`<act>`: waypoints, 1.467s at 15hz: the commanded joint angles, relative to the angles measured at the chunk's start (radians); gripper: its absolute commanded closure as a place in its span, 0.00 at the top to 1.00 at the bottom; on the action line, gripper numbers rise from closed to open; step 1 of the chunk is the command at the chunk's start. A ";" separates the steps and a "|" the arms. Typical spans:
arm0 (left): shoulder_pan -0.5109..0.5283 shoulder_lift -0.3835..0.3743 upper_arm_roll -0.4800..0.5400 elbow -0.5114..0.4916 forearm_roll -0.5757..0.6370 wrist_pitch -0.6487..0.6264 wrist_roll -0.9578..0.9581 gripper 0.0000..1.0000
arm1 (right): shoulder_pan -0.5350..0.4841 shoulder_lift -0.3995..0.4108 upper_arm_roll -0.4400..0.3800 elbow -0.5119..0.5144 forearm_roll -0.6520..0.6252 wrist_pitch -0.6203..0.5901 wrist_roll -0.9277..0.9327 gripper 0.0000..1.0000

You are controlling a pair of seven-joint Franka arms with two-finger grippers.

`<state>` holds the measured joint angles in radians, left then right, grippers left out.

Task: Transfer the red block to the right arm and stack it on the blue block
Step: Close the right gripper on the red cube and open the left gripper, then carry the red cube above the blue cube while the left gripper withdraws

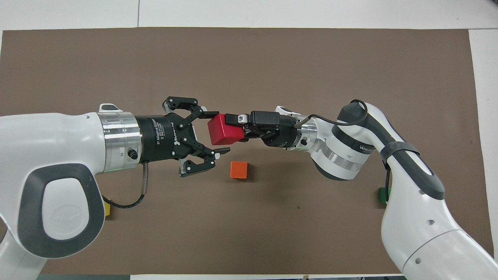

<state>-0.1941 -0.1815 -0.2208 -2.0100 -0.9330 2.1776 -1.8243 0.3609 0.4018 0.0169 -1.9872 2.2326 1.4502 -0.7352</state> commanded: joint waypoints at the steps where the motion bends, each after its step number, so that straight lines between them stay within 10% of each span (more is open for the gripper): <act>1: 0.137 -0.082 0.003 -0.026 -0.007 -0.140 0.101 1.00 | -0.033 -0.043 0.008 -0.007 -0.053 0.050 0.023 0.00; 8: 0.289 -0.081 0.001 -0.016 0.383 -0.211 0.552 1.00 | -0.166 -0.101 -0.003 -0.002 -0.281 0.059 0.126 0.00; 13: 0.349 0.028 0.000 0.080 0.639 -0.280 0.903 1.00 | -0.276 -0.314 -0.003 0.048 -0.759 0.216 0.484 0.00; 22: 0.340 0.277 -0.009 0.452 0.999 -0.588 1.475 1.00 | -0.333 -0.417 -0.003 0.226 -1.656 0.213 0.707 0.00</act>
<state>0.1506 0.0565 -0.2163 -1.6176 -0.0069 1.6409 -0.4601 0.0225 -0.0115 0.0064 -1.7987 0.7463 1.6502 -0.0660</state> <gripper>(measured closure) 0.000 0.414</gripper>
